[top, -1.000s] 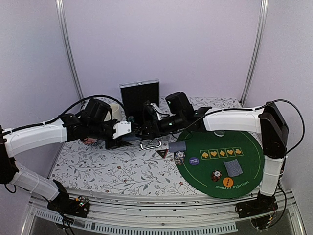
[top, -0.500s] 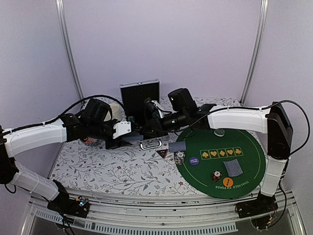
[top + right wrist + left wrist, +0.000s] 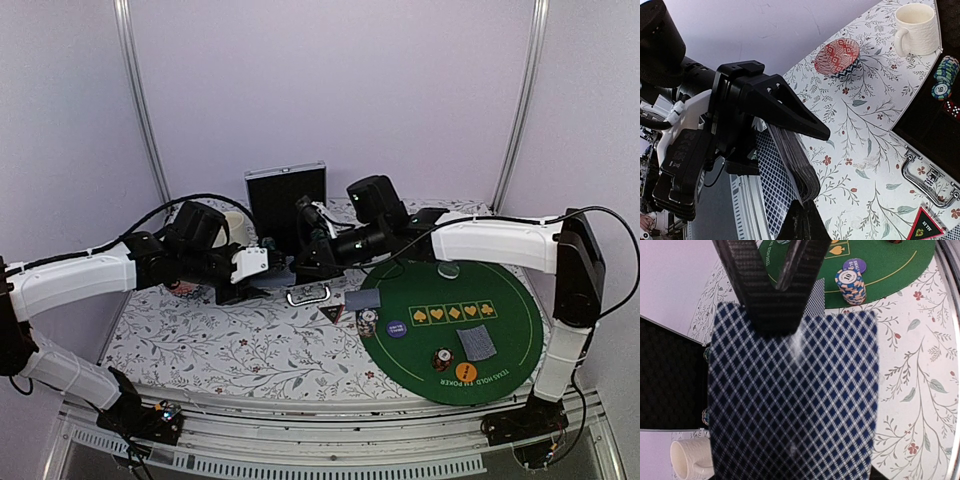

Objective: Distribute texas hold em gaming equipment
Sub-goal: Pick up the poker card from the face-down deck piles.

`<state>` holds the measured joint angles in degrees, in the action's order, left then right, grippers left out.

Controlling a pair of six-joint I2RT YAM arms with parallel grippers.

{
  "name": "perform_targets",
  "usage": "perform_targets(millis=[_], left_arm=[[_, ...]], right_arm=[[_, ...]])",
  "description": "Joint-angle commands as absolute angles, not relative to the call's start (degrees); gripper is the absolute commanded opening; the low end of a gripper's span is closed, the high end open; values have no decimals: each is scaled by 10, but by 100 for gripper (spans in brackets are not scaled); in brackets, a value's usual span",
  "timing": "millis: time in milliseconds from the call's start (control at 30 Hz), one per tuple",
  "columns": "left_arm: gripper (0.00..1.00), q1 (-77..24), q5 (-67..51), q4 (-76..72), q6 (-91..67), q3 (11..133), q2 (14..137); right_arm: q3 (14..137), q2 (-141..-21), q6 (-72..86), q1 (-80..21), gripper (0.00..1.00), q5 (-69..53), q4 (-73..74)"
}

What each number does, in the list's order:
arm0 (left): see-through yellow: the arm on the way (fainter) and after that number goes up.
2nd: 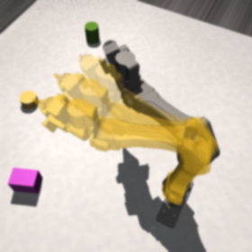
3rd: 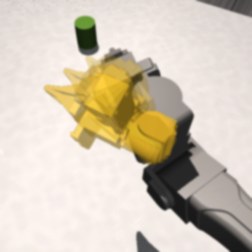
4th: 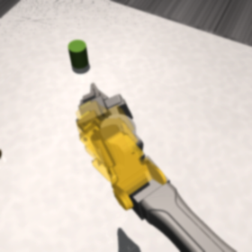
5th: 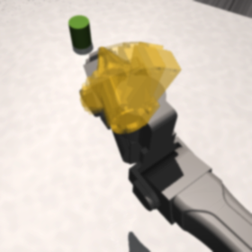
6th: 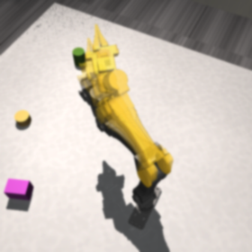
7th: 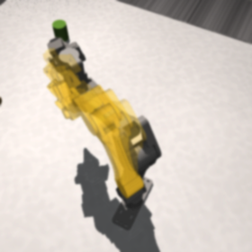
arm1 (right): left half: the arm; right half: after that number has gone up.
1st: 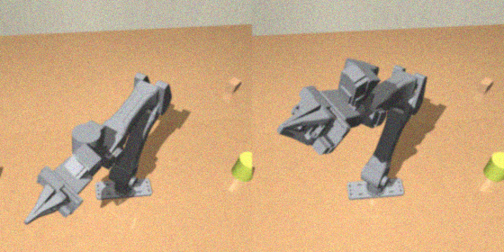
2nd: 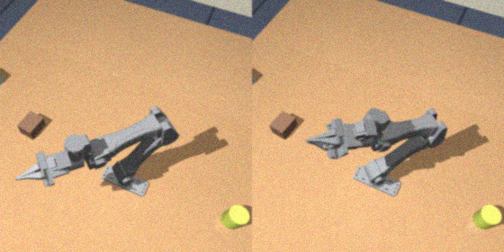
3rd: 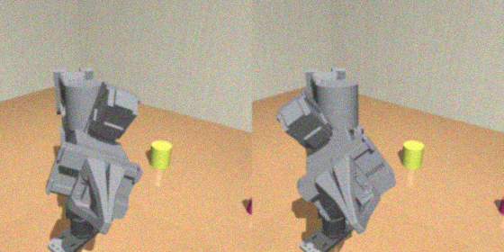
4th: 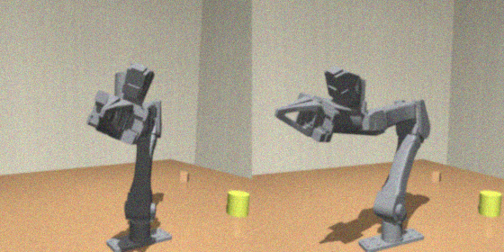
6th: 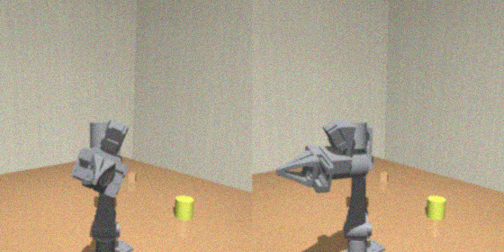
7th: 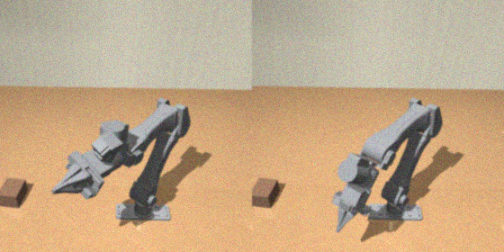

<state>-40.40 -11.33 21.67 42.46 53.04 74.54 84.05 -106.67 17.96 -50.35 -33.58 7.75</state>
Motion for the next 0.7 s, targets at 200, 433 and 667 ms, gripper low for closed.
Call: perform_targets(millis=[200,433,667], left_arm=[[49,-411,-120,204,429,530,736],[49,-411,-121,204,428,530,737],[49,-411,-121,204,428,530,737]], right_arm=[[819,-961,141,-485,2,-311,134],[756,-882,136,-446,2,-276,163],[699,-830,163,-350,2,-252,195]])
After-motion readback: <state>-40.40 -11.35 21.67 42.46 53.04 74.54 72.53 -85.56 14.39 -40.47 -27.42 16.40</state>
